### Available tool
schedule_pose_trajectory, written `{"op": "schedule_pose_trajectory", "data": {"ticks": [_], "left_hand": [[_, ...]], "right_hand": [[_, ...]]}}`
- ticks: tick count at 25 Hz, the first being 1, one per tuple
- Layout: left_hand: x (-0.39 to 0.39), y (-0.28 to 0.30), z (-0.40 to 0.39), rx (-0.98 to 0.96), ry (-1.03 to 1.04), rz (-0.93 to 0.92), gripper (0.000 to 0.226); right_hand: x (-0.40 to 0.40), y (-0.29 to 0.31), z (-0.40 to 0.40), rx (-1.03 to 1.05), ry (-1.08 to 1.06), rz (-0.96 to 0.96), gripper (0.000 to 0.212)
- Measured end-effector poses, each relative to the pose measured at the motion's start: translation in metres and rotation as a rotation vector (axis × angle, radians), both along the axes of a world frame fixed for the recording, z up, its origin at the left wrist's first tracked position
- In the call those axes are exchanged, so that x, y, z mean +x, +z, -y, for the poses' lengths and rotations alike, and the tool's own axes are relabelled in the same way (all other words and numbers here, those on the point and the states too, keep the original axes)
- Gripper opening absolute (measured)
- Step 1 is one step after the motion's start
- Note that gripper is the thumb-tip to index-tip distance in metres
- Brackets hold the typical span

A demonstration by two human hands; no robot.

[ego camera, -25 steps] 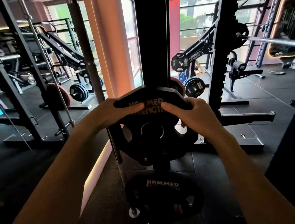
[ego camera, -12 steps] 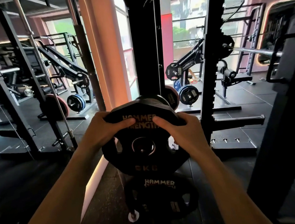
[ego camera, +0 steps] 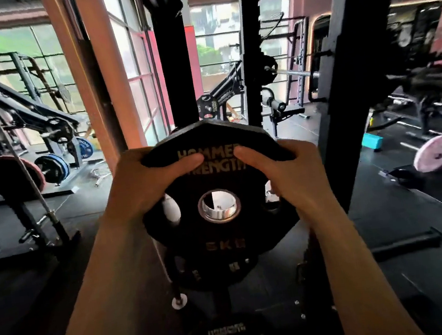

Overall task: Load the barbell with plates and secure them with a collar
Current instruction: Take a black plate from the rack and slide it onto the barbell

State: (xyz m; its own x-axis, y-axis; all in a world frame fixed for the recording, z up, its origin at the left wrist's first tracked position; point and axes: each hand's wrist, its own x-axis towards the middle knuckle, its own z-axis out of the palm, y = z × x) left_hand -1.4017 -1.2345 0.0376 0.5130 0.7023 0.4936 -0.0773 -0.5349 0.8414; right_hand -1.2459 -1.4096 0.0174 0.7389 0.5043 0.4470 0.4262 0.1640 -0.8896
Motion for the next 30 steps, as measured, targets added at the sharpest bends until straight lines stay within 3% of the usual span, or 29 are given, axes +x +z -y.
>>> {"op": "schedule_pose_trajectory", "data": {"ticks": [6,11,14,19,22,23,26,30], "left_hand": [[0.016,-0.015,0.097,-0.059,-0.213,0.031,0.052],[0.061,-0.023,0.186,-0.085,-0.362,-0.032,0.062],[0.093,-0.017,0.247,-0.078,-0.453,-0.061,0.061],[0.156,-0.017,0.373,-0.065,-0.544,-0.076,0.066],[0.193,-0.024,0.445,-0.073,-0.57,-0.066,0.067],[0.206,-0.024,0.469,-0.081,-0.582,-0.062,0.068],[0.243,-0.014,0.522,-0.105,-0.579,-0.074,0.07],[0.288,0.013,0.546,-0.063,-0.496,-0.068,0.072]], "right_hand": [[-0.023,-0.009,0.12,-0.019,-0.239,0.009,0.071],[-0.02,-0.019,0.23,0.03,-0.393,-0.035,0.04],[-0.005,-0.022,0.294,0.049,-0.456,-0.015,0.052],[0.037,-0.02,0.425,0.062,-0.56,-0.002,0.044],[0.072,-0.017,0.498,0.034,-0.596,0.05,0.071],[0.086,-0.013,0.522,0.034,-0.593,0.066,0.07],[0.126,-0.001,0.574,0.048,-0.551,0.075,0.039],[0.182,0.012,0.596,0.068,-0.588,0.05,0.081]]}}
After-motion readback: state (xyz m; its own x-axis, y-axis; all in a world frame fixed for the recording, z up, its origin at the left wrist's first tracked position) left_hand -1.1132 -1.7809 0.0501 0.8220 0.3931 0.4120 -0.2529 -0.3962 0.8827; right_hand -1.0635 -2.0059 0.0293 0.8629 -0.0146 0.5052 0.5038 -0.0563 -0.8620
